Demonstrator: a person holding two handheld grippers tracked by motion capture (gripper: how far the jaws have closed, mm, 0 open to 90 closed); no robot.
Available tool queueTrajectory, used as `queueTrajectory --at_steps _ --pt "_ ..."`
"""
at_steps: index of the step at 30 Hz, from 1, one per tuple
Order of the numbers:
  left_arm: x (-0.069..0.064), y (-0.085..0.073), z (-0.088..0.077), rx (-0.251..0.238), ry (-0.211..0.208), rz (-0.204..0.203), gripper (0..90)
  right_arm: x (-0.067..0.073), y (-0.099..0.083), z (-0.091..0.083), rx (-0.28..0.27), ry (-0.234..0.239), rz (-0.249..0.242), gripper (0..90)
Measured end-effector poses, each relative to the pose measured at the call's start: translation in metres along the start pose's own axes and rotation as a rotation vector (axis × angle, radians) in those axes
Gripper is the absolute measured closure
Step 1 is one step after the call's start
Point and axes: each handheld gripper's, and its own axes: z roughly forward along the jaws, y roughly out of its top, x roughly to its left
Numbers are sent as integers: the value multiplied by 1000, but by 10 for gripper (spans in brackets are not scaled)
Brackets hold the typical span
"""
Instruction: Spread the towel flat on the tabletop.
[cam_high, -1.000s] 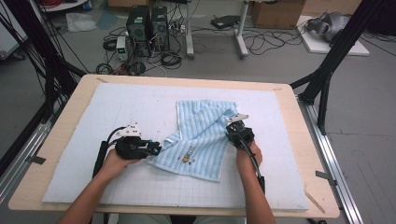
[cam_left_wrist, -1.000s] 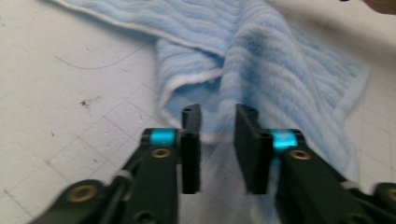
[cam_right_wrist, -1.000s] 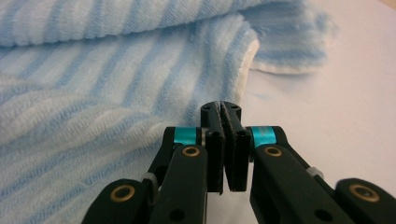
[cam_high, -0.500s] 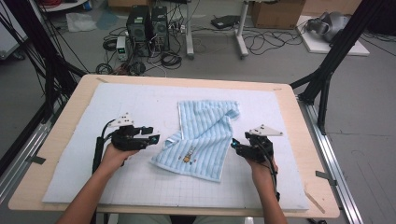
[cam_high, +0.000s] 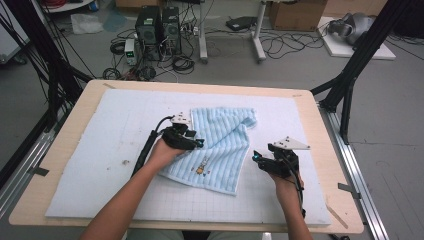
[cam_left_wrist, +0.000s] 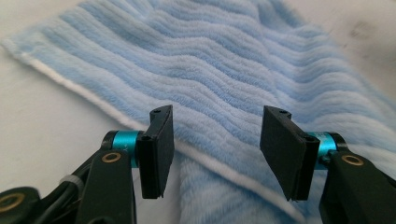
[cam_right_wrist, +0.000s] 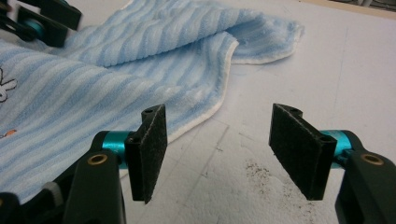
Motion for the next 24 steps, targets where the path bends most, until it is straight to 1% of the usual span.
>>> queueTrajectory --at_steps 2,4,5,7,8,10,13,16,19,20,21,24 --pt "-3 2 7 20 31 30 479 -1 -1 0 0 1 5 363" --pt "-4 3 10 22 49 39 529 -1 -1 0 4 5 4 363" --pt "-4 4 10 18 58 49 582 -2 -1 0 1 7 1 365" --pt "-2 5 9 1 71 75 742 -2 -1 0 -2 12 0 367" --pt "0 5 7 -13 73 73 789 -2 -1 0 -4 11 -1 367" --pt "6 6 3 -55 58 33 804 -2 -1 0 -3 14 3 367" --pt "16 6 -5 -111 59 -12 805 -1 -1 1 -1 15 5 367" --pt "25 5 -10 -145 83 -29 839 0 -1 2 4 16 0 367" --pt "38 3 -17 -189 98 -86 845 2 -1 3 9 20 4 367" --pt "42 1 -19 -198 109 -103 845 2 -1 4 8 21 1 367" --pt "46 0 -21 -197 126 -107 848 3 -1 4 11 23 0 367" --pt "58 -4 -24 -215 183 -142 857 3 -2 6 12 26 6 367"
